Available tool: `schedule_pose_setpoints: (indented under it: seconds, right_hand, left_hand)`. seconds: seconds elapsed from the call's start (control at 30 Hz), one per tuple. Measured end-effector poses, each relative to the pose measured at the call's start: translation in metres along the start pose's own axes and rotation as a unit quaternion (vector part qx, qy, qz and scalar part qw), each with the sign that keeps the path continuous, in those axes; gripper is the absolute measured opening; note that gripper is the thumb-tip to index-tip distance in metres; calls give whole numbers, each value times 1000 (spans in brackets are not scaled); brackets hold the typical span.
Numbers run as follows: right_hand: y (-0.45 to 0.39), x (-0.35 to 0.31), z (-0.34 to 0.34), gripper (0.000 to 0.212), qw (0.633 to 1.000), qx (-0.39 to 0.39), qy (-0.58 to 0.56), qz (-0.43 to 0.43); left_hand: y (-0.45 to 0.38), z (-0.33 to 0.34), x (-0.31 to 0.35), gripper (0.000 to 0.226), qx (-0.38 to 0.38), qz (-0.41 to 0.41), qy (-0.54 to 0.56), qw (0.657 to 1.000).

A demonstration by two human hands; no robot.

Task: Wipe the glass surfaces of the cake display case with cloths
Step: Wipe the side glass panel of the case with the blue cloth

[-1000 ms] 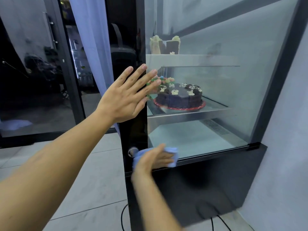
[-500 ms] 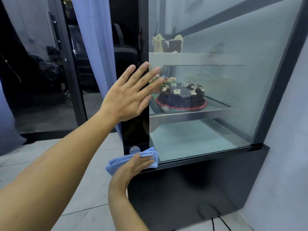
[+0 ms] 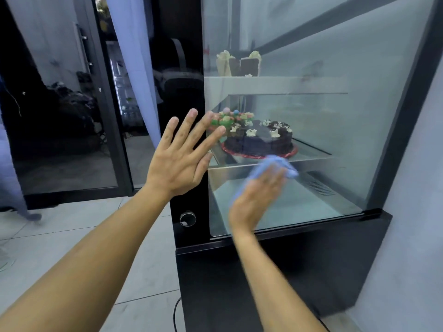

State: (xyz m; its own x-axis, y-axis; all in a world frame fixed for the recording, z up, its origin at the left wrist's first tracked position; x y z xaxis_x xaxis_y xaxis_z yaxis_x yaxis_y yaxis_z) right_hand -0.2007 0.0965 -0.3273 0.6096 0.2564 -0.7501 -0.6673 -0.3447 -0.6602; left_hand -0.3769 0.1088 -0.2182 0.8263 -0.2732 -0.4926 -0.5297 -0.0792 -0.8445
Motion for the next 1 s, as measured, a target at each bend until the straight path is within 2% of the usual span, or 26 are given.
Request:
schedule_pose_setpoints:
  seconds: [0.03,0.07,0.1,0.17,0.27,0.33,0.43,0.53,0.63,0.7,0.77,0.83,0.9,0.93,1.0]
  right_hand:
    - [33,-11,11,64,984,-85,33,-156]
    - [66,-9,25,61,943,-177,47,-277]
    - [94,-4,24,61,891,-252,58,-373]
    - [109,27,13,58,792,-320,96,-512]
    - [68,65,-7,58,687,-359,149,-614]
    - [40,78,-21,57,646,-369,176,-645]
    - [39,78,-24,57,621,-386,185,-656]
    - [90,46,5,57,614,-398,166,-661]
    - [114,13,20,55,617,-447,127,-635]
    - [102,20,13,54,620,-445,124,-635]
    - [75,51,-5,54,655,-423,123,-614]
    - [38,100,-32,54,725,-379,154,-553]
    - [-1,145,-66,56,808,-330,180,-453]
    - [-20,166,-81,56,852,-306,183,-383]
    - [-54,200,-92,62,943,-228,172,-171]
  left_hand:
    - [0,0,-1,58,1,1,-2,1000]
    - [1,0,-1,57,-1,3,-2,1000]
    - [1,-1,-1,56,-2,6,2,1000]
    - [0,-1,-2,56,3,5,2,1000]
    - [-1,0,-1,57,11,0,-4,1000]
    - [-1,0,0,58,13,-5,-5,1000]
    - [0,0,3,60,13,-11,-8,1000]
    - [0,0,2,60,13,-11,-15,1000]
    - [2,2,1,60,18,-11,-23,999]
    - [2,3,1,60,25,-10,-22,999]
    - [1,3,1,60,26,-12,-21,999]
    - [2,3,3,60,23,-17,-14,999]
    - [3,3,5,60,23,-23,-13,999]
    - [2,4,5,61,24,-26,-14,999]
    - [1,4,5,60,23,-25,-14,999]
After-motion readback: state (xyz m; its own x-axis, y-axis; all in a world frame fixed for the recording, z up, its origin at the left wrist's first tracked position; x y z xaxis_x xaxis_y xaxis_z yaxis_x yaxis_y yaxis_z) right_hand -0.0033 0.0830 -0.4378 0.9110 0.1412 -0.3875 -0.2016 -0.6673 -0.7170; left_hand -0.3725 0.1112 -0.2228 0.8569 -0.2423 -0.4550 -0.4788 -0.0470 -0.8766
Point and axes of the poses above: each hand's wrist, its own y-axis away from the middle knuckle, its own z-axis out of the palm, x = y × z, the point moved 4 cm from there along -y, towards the middle knuckle, and after that the axes turned 4 degrees about x, right-handed, at the moved point
